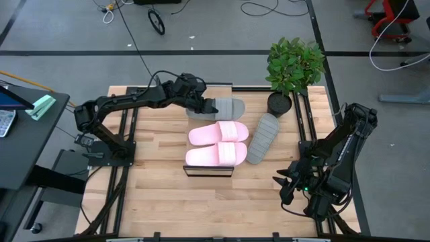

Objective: Pick and place slides into the shelf
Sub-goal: Put the bottom gray slides on top of the shelf

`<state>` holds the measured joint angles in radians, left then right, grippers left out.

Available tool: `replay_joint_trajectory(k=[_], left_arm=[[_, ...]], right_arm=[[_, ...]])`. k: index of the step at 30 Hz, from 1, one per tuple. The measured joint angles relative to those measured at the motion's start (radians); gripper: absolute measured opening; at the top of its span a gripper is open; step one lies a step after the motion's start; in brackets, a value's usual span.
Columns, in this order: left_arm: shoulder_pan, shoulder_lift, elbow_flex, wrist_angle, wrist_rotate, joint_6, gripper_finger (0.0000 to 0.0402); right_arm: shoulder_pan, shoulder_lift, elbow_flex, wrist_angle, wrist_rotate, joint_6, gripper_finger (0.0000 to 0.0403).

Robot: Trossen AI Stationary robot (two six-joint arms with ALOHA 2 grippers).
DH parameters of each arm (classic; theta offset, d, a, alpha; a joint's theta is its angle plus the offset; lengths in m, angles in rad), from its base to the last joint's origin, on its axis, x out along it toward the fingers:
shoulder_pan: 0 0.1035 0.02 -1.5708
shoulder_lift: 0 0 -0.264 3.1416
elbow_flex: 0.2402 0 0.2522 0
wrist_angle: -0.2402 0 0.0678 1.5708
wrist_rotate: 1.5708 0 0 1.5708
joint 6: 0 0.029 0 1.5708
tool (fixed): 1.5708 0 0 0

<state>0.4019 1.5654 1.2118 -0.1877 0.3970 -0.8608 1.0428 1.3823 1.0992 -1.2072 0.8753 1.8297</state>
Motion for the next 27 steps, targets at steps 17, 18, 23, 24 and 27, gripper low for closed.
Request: replay_joint_trajectory(k=[17, 18, 23, 24, 27], left_arm=[[-0.002, 0.000, 0.000, -0.004, 0.004, 0.034, 0.0061], [-0.002, 0.000, 0.000, -0.004, 0.004, 0.039, 0.0065], [-0.003, 0.009, 0.000, 0.006, 0.004, 0.048, 0.0087], [-0.003, 0.016, 0.000, 0.004, 0.005, 0.048, 0.0092], [-0.005, 0.043, 0.000, 0.016, 0.016, 0.047, 0.0108]], right_arm=[[0.000, 0.000, 0.000, 0.000, 0.000, 0.000, 0.0157], [0.000, 0.000, 0.000, 0.000, 0.000, 0.000, 0.0157], [0.000, 0.000, 0.000, 0.000, 0.000, 0.000, 0.0157], [0.000, 0.000, 0.000, 0.000, 0.000, 0.000, 0.0157], [0.000, 0.000, 0.000, 0.000, 0.000, 0.000, 0.0157]])
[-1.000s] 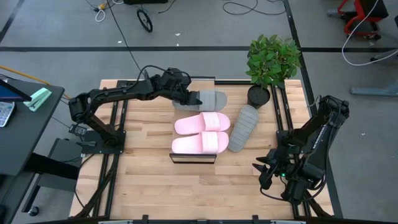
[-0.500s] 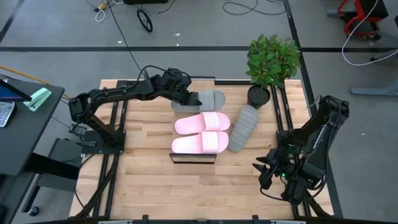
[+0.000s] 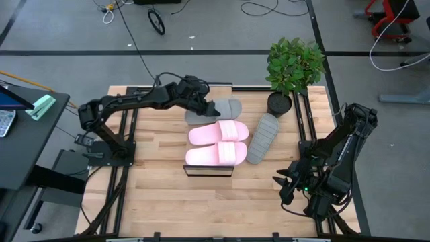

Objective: Pick and place slides into the shelf
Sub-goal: Put the bottom gray slides on top of the shelf

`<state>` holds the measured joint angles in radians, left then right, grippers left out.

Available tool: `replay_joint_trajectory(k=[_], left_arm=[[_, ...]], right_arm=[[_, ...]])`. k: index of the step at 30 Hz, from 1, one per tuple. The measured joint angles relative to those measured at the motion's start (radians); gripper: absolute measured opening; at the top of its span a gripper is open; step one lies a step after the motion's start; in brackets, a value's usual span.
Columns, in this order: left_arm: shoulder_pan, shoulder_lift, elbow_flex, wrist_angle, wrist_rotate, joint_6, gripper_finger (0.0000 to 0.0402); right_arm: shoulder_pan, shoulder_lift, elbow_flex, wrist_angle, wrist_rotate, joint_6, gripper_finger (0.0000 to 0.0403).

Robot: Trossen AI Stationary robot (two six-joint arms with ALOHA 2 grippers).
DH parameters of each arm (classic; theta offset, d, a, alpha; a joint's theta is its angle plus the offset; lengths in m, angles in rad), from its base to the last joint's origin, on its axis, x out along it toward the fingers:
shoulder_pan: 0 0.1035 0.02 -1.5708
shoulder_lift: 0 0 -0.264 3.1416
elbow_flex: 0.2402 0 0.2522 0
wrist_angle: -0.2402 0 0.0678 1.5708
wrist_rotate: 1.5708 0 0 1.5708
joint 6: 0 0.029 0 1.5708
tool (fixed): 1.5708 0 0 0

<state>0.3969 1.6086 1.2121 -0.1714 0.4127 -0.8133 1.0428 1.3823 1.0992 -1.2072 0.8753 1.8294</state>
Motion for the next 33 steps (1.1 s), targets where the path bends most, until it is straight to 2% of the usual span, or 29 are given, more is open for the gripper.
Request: replay_joint_trajectory(k=[8, 14, 20, 26, 33], left_arm=[[-0.010, 0.053, 0.000, 0.087, 0.048, -0.010, 0.0153], [-0.009, 0.054, 0.000, 0.108, 0.109, -0.013, 0.0172], [-0.009, 0.054, 0.000, 0.109, 0.175, -0.011, 0.0170], [-0.009, 0.054, 0.000, 0.109, 0.284, 0.011, 0.0160], [-0.010, 0.054, 0.000, 0.109, 0.290, 0.010, 0.0161]], right_arm=[[0.000, 0.000, 0.000, 0.000, -0.001, 0.000, 0.0157], [0.000, 0.000, 0.000, 0.000, 0.000, -0.006, 0.0157], [0.000, 0.000, 0.000, 0.000, 0.000, -0.008, 0.0157], [0.000, 0.000, 0.000, 0.000, 0.000, -0.008, 0.0157], [0.000, 0.000, 0.000, 0.000, 0.000, -0.008, 0.0157]])
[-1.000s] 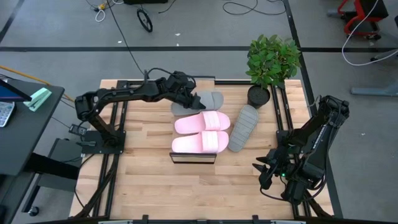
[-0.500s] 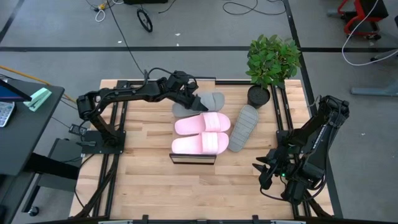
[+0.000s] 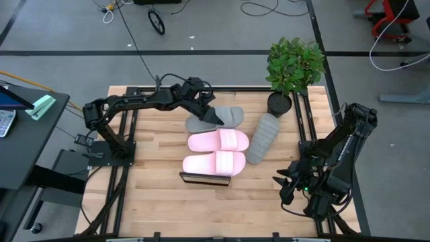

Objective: Pick and place slides into the shelf
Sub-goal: Put the bottom gray slides on top of the shelf

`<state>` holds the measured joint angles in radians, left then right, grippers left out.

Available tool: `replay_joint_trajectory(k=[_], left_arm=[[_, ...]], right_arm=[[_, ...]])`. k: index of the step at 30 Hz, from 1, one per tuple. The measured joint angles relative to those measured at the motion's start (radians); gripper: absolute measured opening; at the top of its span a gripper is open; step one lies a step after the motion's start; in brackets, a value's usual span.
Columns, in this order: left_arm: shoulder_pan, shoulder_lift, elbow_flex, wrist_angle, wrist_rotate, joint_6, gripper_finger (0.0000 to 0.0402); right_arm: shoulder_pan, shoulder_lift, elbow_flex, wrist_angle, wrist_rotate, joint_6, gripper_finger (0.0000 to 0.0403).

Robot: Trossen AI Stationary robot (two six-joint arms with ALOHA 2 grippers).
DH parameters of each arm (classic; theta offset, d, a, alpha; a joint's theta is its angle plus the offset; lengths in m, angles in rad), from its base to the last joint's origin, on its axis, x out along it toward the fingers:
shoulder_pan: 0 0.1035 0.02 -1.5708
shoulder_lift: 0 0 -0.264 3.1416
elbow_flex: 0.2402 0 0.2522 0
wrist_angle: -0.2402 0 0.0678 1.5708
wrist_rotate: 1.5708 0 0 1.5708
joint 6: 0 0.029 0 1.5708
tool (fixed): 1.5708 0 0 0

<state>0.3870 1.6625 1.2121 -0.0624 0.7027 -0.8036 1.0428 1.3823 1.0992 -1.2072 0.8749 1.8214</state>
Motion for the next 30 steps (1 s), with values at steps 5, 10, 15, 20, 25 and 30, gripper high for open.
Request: replay_joint_trajectory(k=[5, 10, 15, 20, 25, 30], left_arm=[[0.000, 0.000, 0.000, 0.000, -0.004, -0.003, 0.0171], [0.000, 0.000, 0.000, -0.007, -0.027, -0.059, 0.0182], [0.007, -0.002, 0.000, -0.018, -0.048, -0.144, 0.0185], [0.007, -0.004, 0.003, -0.056, -0.069, -0.167, 0.0175], [0.008, -0.005, 0.004, -0.083, -0.071, -0.178, 0.0165], [0.008, -0.005, 0.004, -0.086, -0.071, -0.180, 0.0160]], right_arm=[[0.000, 0.000, 0.000, 0.000, 0.000, 0.000, 0.0157], [0.000, 0.000, 0.000, 0.000, 0.000, 0.000, 0.0157], [0.000, 0.000, 0.000, 0.000, 0.000, 0.000, 0.0157], [0.000, 0.000, 0.000, 0.000, 0.000, 0.000, 0.0157], [0.000, 0.000, 0.000, 0.000, 0.000, 0.000, 0.0157], [0.000, 0.000, 0.000, 0.000, 0.000, 0.000, 0.0157]])
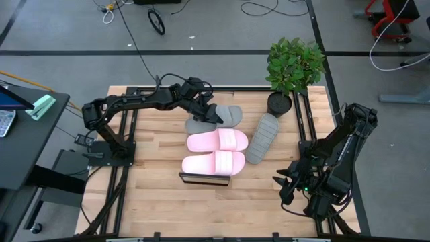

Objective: Pick and place slides into the shelf
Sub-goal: Put the bottom gray slides on top of the shelf

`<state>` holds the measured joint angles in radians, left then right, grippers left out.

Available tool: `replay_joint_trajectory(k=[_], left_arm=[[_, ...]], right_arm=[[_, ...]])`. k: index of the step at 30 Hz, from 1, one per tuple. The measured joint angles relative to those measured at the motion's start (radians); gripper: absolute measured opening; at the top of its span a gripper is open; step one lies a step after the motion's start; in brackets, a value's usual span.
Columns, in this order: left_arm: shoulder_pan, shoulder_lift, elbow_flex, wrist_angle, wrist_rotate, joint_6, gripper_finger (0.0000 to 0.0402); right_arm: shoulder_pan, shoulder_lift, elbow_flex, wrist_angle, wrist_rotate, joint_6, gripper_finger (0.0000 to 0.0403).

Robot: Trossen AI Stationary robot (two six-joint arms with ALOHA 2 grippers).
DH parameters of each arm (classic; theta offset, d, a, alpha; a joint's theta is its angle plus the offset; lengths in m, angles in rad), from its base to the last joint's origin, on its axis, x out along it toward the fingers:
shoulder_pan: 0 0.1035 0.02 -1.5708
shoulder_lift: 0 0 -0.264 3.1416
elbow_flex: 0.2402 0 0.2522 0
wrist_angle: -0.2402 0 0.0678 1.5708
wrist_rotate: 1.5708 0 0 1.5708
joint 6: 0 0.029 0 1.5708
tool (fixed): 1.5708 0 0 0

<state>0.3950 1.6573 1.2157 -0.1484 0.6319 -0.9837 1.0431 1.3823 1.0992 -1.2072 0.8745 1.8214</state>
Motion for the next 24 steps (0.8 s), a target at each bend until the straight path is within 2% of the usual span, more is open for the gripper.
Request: replay_joint_trajectory(k=[18, 24], left_arm=[[-0.002, -0.024, -0.002, -0.072, 0.000, -0.033, 0.0155], [-0.004, -0.024, -0.004, -0.047, 0.065, -0.060, 0.0157]], right_arm=[[0.000, 0.000, 0.000, 0.000, 0.000, 0.000, 0.0157], [0.000, 0.000, 0.000, 0.000, 0.000, 0.000, 0.0157]])
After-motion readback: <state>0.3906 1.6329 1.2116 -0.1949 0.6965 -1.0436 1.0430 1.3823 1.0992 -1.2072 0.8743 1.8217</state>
